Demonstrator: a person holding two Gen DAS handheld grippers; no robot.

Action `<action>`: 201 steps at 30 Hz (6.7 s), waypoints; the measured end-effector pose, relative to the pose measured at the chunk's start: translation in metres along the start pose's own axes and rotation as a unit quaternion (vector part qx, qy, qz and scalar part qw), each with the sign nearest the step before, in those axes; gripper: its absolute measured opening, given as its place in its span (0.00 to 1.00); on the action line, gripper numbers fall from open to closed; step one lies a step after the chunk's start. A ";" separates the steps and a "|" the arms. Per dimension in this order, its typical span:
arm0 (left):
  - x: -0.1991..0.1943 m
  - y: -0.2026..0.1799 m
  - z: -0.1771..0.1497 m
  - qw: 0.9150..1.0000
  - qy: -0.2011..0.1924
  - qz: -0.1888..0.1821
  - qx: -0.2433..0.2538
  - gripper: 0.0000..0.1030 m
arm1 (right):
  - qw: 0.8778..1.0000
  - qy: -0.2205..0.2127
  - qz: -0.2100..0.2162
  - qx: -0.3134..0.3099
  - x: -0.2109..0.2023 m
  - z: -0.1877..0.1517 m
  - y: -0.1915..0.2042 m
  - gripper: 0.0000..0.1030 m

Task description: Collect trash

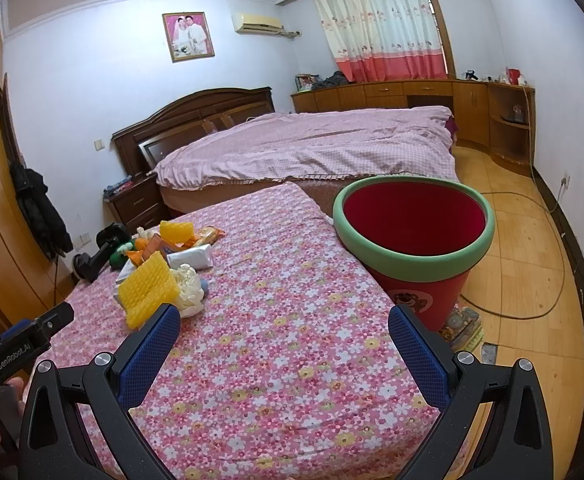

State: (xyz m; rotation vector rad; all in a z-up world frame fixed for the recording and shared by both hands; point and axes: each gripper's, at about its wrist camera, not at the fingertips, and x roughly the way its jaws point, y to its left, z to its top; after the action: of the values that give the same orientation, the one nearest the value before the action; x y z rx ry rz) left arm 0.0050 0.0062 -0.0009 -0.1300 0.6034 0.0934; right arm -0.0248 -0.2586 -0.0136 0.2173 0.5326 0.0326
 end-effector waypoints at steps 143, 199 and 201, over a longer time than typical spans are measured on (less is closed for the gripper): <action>0.092 -0.035 0.083 0.986 0.085 -0.145 -0.009 0.50 | 0.989 0.125 0.076 -0.009 0.138 0.099 0.017 0.67; 0.159 -0.292 0.067 0.943 0.141 -0.257 0.158 0.50 | 0.985 0.078 -0.028 0.154 0.123 0.101 -0.202 0.75; 0.160 -0.298 0.065 0.940 0.142 -0.262 0.164 0.50 | 0.985 0.068 -0.032 0.153 0.117 0.102 -0.204 0.76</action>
State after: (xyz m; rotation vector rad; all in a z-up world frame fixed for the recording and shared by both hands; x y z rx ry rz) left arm 0.2104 -0.2710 -0.0109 0.0239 0.8457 -0.5512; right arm 0.1224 -0.4677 -0.0296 0.5012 0.6804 -0.0993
